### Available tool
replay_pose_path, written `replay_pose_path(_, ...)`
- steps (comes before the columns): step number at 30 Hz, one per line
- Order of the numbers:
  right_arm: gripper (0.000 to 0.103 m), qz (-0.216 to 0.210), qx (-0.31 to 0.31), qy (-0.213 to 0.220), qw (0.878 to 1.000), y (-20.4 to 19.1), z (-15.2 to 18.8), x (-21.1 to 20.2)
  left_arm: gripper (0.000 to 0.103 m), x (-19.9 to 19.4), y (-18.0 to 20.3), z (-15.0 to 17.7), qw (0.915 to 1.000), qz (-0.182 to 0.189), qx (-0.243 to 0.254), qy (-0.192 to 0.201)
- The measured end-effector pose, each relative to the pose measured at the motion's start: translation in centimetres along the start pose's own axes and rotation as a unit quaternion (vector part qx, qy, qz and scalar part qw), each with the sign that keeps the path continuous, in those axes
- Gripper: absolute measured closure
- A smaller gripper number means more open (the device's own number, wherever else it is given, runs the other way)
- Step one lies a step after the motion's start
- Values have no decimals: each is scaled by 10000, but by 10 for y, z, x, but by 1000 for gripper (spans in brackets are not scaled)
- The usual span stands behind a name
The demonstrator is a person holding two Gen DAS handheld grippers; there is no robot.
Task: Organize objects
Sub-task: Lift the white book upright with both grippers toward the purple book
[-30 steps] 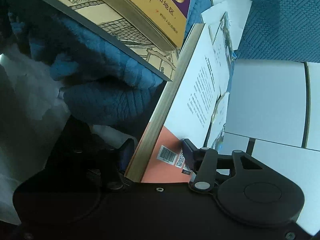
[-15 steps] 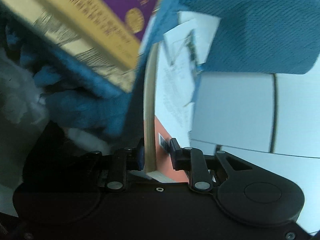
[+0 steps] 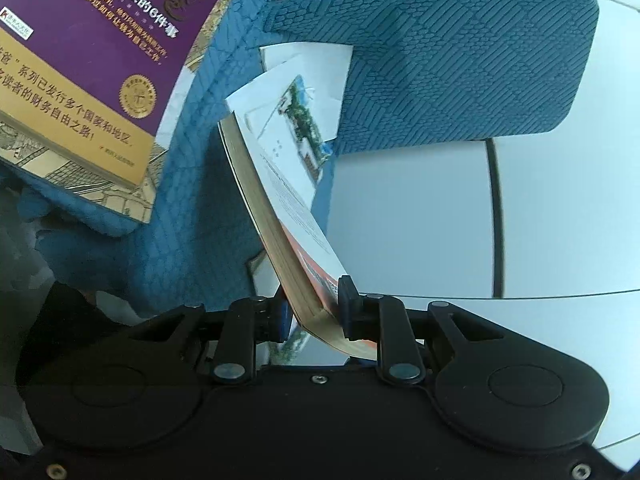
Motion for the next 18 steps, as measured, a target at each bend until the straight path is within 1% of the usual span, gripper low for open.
replay_pose_path(5,74,-26,-164,46,9999,-21,-7,-5,82,-9,18,-3,9998,139,119,62)
replay_pose_path(11,75,-145,-351,124,9992,-49,-16,-8,82,-24,46,-14,9991,257,293,157)
replay_pose_path(18,74,-422,-573,226,9972,-87,-25,-4,82,-53,78,-30,9965,466,562,415)
Point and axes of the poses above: each gripper's, at about its wrist camera, not at the fingertips, and x roughly the way its jaws point, y to its right, z to its underside, the point moved 5 cm from there along x, roughly the way its jaws point, and after that the axes turned 3 degrees about -x, right-handed, at the moved point
